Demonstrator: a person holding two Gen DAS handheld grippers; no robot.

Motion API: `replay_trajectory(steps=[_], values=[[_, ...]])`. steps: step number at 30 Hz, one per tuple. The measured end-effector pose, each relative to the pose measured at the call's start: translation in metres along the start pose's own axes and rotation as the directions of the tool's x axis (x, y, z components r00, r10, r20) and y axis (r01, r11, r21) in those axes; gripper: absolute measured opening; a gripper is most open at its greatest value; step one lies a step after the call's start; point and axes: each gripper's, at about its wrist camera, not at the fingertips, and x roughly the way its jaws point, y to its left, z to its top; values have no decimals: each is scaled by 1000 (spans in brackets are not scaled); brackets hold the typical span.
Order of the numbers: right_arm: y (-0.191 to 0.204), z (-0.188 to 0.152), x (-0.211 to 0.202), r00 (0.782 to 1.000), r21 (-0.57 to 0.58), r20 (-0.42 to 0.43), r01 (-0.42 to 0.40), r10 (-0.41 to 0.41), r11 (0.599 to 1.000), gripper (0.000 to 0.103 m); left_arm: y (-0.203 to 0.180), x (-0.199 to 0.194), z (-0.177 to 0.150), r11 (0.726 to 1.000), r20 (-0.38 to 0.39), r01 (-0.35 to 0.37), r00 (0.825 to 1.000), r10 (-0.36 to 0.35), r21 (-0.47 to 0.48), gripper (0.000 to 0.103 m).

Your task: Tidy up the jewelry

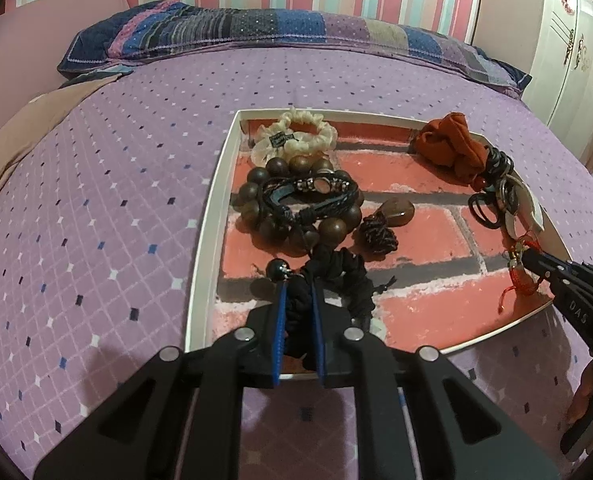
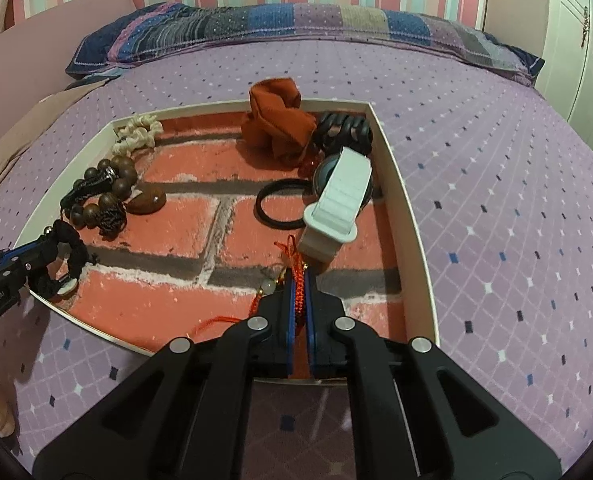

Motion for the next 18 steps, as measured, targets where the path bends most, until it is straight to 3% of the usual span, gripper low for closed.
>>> replay_trajectory(steps=[3,6,8,10,11,14,18], values=[[0,1,0,1000,0,-2,-7,7,1000,6,0,-3,-1,1000,0,-2,1000,2,0,17],[1,1,-3,1000,-13,-3,-8,8,1000,15,-2,-12,-1,1000,23,-10,1000,9,4,44],[1,2,-6,1000,-13,6,-7,7,1000,32,-4,-20,0,1000,38,-14,999,13,14,47],[2,2,-11,1000,-19,13,-11,11,1000,36,-6,-28,1,1000,42,-9,999,8,20,47],[3,3,-13,1000,-23,18,-6,6,1000,43,-6,-32,1,1000,46,-9,999,8,21,48],[5,4,-25,999,-33,43,0,2,999,63,-4,-51,1,1000,80,-12,997,11,16,66],[7,4,-52,995,-50,95,12,-7,999,88,2,-79,-1,1000,119,-14,993,14,-2,79]])
